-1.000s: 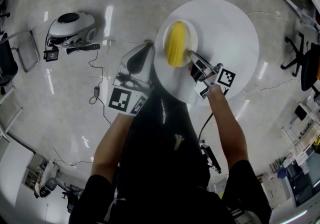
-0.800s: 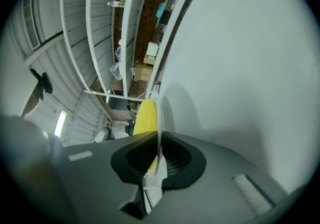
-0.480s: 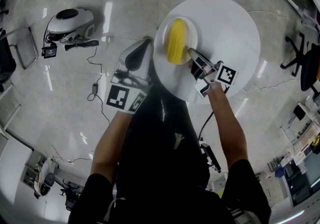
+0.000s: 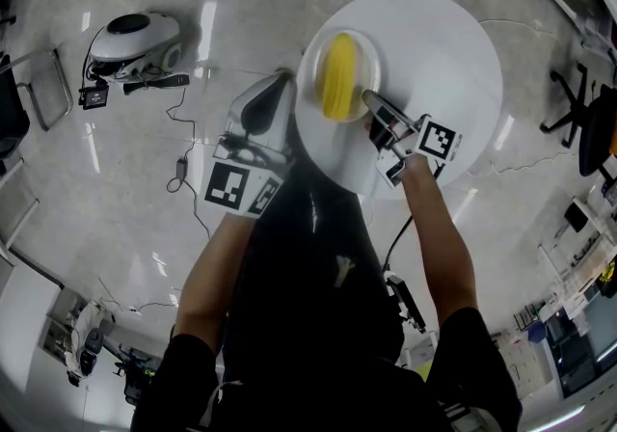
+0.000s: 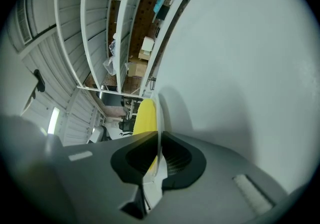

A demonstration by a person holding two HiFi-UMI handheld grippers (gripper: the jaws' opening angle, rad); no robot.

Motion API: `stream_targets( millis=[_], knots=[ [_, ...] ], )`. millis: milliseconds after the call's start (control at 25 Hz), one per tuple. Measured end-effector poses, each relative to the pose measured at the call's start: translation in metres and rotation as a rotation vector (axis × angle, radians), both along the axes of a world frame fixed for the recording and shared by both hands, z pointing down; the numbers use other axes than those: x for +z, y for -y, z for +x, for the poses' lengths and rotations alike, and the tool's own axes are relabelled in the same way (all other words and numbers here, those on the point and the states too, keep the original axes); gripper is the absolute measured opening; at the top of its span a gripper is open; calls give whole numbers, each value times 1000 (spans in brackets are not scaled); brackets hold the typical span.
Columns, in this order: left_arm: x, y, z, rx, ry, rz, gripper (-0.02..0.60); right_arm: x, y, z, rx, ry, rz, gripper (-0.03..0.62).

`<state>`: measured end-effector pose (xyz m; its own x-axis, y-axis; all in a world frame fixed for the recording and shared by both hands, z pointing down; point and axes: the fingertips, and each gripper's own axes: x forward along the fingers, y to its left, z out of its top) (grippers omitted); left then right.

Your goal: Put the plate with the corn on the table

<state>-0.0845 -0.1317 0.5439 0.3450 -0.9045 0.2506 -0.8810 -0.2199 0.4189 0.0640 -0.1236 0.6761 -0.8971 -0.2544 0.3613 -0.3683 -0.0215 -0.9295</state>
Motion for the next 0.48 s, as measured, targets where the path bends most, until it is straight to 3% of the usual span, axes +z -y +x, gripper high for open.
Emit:
stream_targets(
  millis=[480],
  knots=[
    [5,-1,6,12,-8,-9,3,4,4,2,-2,-85,-13,32]
  ],
)
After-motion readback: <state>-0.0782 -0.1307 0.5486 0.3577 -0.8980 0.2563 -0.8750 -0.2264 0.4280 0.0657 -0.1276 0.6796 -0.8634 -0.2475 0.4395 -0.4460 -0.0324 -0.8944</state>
